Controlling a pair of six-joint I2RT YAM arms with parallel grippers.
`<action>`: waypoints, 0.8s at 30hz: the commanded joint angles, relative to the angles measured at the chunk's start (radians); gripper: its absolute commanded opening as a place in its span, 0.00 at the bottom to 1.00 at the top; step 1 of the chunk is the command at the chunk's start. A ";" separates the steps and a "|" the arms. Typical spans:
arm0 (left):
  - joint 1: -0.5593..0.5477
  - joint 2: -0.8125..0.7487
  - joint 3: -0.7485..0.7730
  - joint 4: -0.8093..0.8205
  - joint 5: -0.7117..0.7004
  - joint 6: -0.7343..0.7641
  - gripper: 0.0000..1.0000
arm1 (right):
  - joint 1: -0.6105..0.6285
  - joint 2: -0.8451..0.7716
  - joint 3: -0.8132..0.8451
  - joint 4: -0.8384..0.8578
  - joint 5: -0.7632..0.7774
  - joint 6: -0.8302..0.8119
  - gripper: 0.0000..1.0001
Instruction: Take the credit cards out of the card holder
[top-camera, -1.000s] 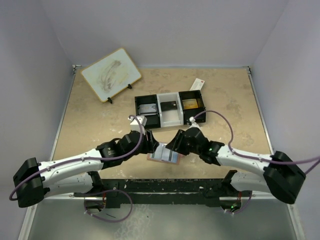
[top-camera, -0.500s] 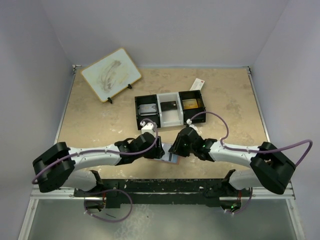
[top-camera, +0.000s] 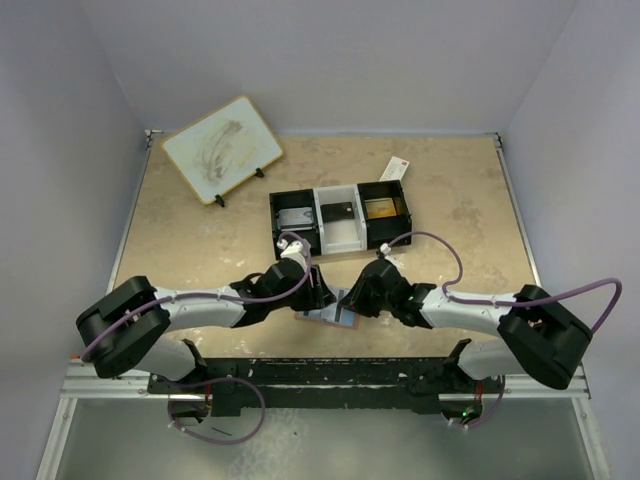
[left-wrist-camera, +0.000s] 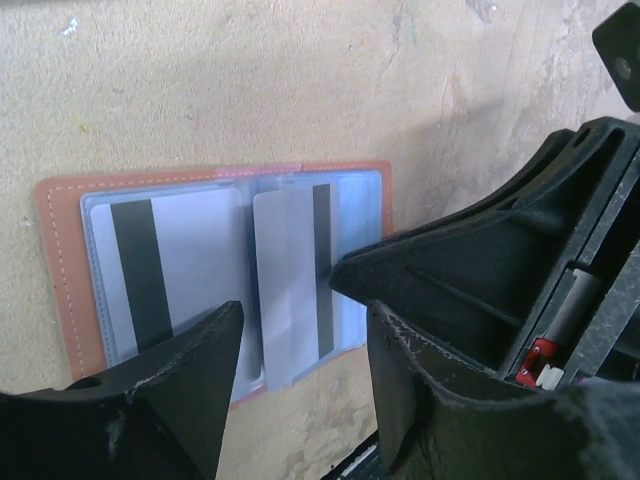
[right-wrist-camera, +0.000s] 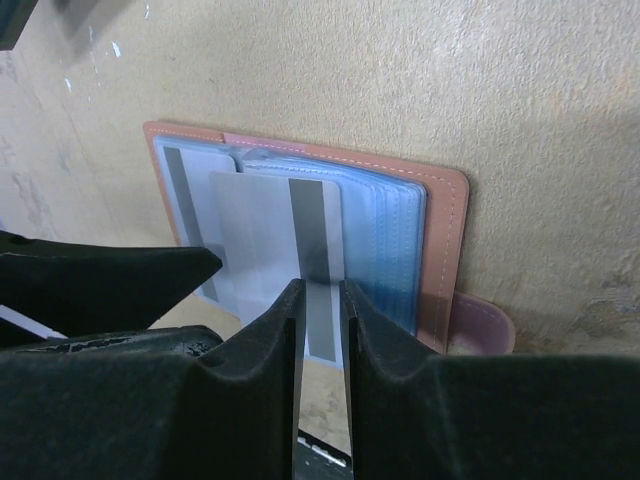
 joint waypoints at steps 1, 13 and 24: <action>0.018 0.004 -0.038 0.135 0.053 -0.038 0.50 | -0.002 0.029 -0.043 -0.049 0.025 0.017 0.24; 0.052 0.053 -0.125 0.314 0.125 -0.110 0.40 | -0.002 0.056 -0.043 -0.028 0.009 0.010 0.23; 0.076 0.122 -0.198 0.584 0.206 -0.216 0.11 | -0.002 0.075 -0.043 -0.012 0.006 0.019 0.23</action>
